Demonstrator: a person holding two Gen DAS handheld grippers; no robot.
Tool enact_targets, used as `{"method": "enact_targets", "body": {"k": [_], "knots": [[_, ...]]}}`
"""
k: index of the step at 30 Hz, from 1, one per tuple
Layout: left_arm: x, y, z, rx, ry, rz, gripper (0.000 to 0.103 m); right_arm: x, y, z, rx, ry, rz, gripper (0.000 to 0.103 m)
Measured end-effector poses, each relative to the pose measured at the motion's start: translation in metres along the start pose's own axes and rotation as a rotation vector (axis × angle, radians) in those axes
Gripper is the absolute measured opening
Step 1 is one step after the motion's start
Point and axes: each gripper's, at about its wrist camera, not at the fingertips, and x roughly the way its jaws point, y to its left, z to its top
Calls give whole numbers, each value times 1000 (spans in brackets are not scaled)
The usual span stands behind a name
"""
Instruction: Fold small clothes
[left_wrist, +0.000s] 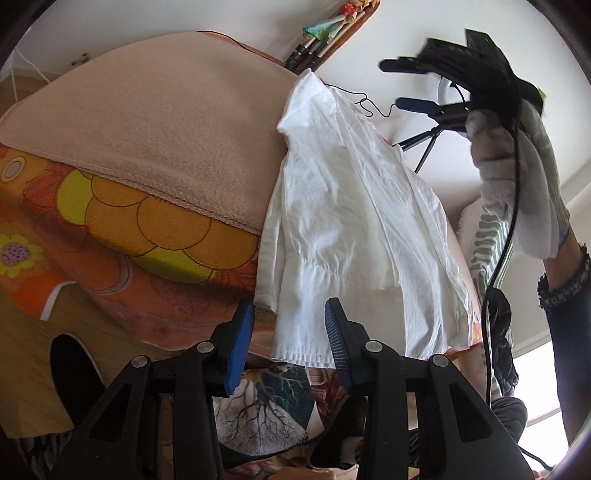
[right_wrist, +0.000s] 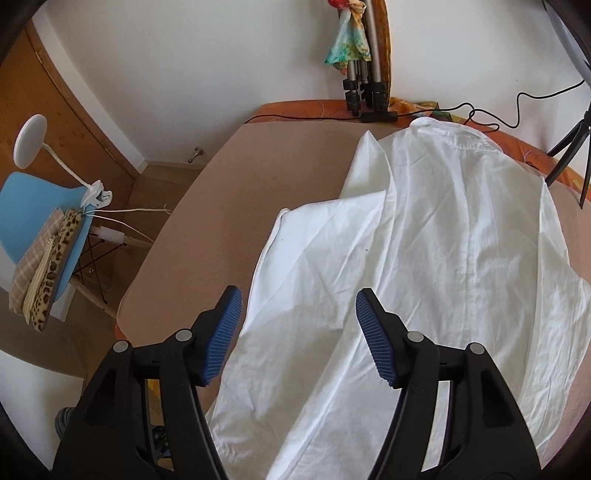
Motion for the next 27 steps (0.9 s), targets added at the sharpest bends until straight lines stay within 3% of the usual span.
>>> {"method": "enact_targets", "body": {"k": [4,7,9,20,21,23,25,27], "knots": [[7,-1,1,-5,21,-35,14,49,23,21,22,71,-50,68],[6,-1,1,0,19,-40,13,75,38,30,-10,104,-105,68],[6,2,1,-10,23,-60,7,89,47,34,-38,129,-132,68],[-2,-20,4,101,-46,-34,2,143,52,39,-99,201,-352,67],[-3,-22,3,119,-56,-12,2,145,49,40,-101,205,-367,66],[-5,-25,4,142,-81,21,2,149,43,40,-87,218,-373,49],[-2,-22,8,131,-67,32,11,151,34,39,-66,227,-380,33],[4,-15,15,94,-48,52,16,150,27,39,-51,224,-367,25]]}}
